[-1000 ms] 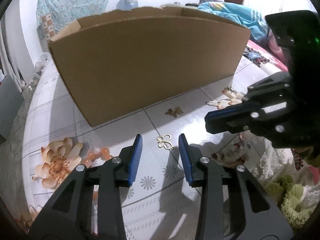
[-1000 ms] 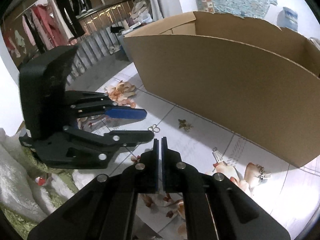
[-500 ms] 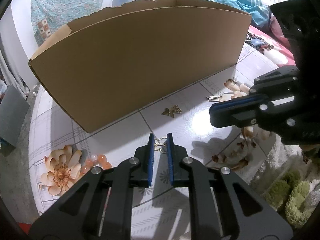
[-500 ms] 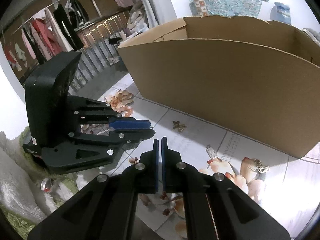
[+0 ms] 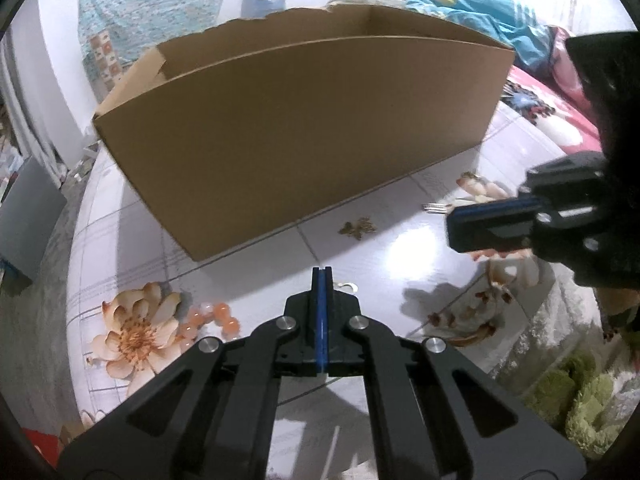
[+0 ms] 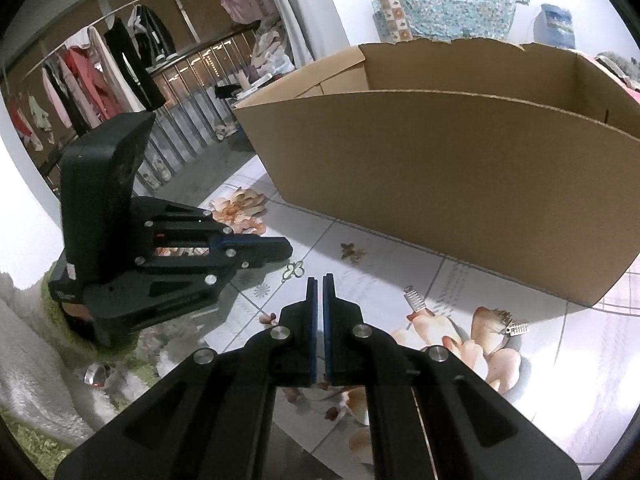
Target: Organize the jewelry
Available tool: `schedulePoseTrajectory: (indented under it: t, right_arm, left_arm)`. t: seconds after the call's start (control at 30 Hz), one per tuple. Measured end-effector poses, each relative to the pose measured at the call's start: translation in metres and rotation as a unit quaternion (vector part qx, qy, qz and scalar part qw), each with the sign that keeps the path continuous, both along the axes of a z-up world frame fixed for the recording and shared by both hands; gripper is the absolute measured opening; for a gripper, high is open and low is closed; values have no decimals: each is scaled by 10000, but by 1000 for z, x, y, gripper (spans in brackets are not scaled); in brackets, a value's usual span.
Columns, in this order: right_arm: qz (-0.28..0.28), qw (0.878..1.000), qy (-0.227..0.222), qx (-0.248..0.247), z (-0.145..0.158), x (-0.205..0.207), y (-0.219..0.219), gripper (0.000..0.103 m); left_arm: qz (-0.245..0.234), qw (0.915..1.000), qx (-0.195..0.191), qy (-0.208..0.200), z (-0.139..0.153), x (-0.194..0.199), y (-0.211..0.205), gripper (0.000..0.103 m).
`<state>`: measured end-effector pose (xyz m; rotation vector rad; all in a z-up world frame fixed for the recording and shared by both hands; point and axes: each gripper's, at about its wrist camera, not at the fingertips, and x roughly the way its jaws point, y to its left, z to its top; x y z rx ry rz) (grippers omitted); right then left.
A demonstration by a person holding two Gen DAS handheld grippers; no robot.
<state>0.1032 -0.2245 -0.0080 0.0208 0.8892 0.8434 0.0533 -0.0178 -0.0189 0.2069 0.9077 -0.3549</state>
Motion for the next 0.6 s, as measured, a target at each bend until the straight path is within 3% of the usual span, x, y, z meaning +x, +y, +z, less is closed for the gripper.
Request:
schedulePoseTrajectory:
  t: [0.3,0.6]
  right_arm:
    - [-31,9999,63,72,0,-1,-2,3]
    - [-59,9999,89,81,-1,-1,-3,3]
  left_arm:
    - [-118,9996,237,31,-7,-6,-10,0]
    - [-248,9996,2,168,-6,-18,-18,1]
